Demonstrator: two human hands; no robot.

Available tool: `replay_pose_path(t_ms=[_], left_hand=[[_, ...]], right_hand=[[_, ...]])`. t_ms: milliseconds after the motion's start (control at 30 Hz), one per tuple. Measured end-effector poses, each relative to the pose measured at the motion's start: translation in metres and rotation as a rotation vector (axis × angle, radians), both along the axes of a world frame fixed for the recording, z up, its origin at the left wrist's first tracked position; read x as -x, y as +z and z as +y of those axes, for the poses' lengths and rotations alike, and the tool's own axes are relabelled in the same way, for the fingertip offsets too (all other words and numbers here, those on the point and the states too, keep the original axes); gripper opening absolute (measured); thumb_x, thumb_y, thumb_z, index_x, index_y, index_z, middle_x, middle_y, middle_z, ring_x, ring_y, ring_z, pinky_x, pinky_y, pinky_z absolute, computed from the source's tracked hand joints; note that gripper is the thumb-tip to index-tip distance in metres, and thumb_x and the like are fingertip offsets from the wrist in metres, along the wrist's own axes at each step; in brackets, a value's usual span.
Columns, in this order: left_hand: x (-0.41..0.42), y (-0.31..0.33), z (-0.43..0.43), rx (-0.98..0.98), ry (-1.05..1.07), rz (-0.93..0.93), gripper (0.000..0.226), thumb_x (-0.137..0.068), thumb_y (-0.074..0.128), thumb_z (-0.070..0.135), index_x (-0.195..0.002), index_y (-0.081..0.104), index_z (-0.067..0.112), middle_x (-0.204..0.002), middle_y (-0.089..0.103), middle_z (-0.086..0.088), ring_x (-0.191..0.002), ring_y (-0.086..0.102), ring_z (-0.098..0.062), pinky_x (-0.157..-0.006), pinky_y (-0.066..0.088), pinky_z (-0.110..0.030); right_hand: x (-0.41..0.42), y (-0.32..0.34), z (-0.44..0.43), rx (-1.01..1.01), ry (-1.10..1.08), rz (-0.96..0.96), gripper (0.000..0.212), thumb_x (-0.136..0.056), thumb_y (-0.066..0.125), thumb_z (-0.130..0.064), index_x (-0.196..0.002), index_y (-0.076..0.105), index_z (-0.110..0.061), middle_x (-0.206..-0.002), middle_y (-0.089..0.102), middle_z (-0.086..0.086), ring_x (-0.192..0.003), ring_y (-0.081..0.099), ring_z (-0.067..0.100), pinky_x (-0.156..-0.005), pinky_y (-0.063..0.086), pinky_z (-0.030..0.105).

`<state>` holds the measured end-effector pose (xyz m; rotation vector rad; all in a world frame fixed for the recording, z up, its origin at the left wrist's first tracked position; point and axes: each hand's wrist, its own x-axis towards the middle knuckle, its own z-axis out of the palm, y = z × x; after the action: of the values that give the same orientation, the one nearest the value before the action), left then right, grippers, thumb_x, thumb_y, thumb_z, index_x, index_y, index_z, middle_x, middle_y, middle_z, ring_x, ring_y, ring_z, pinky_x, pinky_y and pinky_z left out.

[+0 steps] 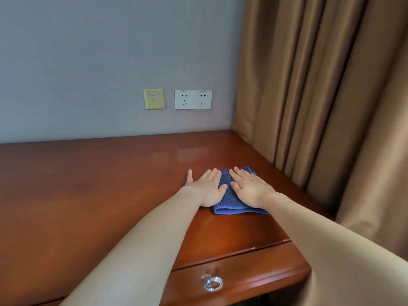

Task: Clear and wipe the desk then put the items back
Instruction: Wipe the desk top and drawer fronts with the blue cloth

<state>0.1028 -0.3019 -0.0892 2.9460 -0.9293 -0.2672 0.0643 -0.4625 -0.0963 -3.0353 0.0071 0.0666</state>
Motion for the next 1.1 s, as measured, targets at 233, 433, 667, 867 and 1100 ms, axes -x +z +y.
replay_pose_path(t_ms=[233, 433, 667, 867, 1100], left_hand=[[-0.080, 0.000, -0.007, 0.010, -0.002, 0.000, 0.060, -0.103, 0.008, 0.047, -0.155, -0.008, 0.020, -0.162, -0.013, 0.007, -0.149, -0.012, -0.010, -0.116, -0.013, -0.056], [-0.155, 0.000, -0.013, 0.022, 0.020, -0.009, 0.060, -0.103, 0.008, 0.047, -0.155, -0.006, 0.020, -0.162, -0.011, 0.007, -0.149, -0.010, -0.010, -0.117, -0.013, -0.055], [-0.239, 0.000, -0.018, 0.019, 0.054, -0.023, 0.060, -0.103, 0.009, 0.047, -0.156, -0.004, 0.021, -0.163, -0.008, 0.007, -0.149, -0.008, -0.011, -0.117, -0.013, -0.053], [-0.305, 0.002, -0.023, 0.002, 0.081, -0.041, 0.060, -0.103, 0.010, 0.047, -0.156, -0.002, 0.021, -0.163, -0.006, 0.007, -0.149, -0.006, -0.010, -0.118, -0.011, -0.052], [-0.357, 0.004, -0.030, -0.005, 0.113, -0.063, 0.060, -0.104, 0.012, 0.047, -0.156, 0.001, 0.019, -0.163, 0.000, 0.005, -0.150, 0.000, -0.013, -0.119, -0.005, -0.053]], right_hand=[[-0.079, 0.001, -0.007, -0.002, -0.015, 0.012, 0.055, -0.105, 0.013, -0.039, -0.156, 0.002, -0.023, -0.163, -0.003, -0.002, -0.149, -0.003, 0.012, -0.120, -0.002, 0.031], [-0.154, 0.005, -0.011, 0.011, 0.000, 0.016, 0.054, -0.106, 0.013, -0.037, -0.156, 0.002, -0.022, -0.163, -0.003, -0.001, -0.149, -0.002, 0.013, -0.119, -0.002, 0.030], [-0.241, 0.006, -0.016, 0.017, 0.011, 0.004, 0.053, -0.106, 0.013, -0.036, -0.156, 0.004, -0.021, -0.163, -0.002, -0.002, -0.150, -0.001, 0.013, -0.120, 0.000, 0.031], [-0.309, 0.006, -0.019, 0.016, 0.027, -0.019, 0.053, -0.106, 0.014, -0.035, -0.155, 0.006, -0.020, -0.163, 0.000, -0.001, -0.150, 0.001, 0.014, -0.119, 0.001, 0.032], [-0.366, 0.007, -0.022, 0.014, 0.033, -0.043, 0.052, -0.106, 0.016, -0.033, -0.155, 0.011, -0.018, -0.163, 0.006, 0.001, -0.149, 0.006, 0.015, -0.119, 0.005, 0.032]])
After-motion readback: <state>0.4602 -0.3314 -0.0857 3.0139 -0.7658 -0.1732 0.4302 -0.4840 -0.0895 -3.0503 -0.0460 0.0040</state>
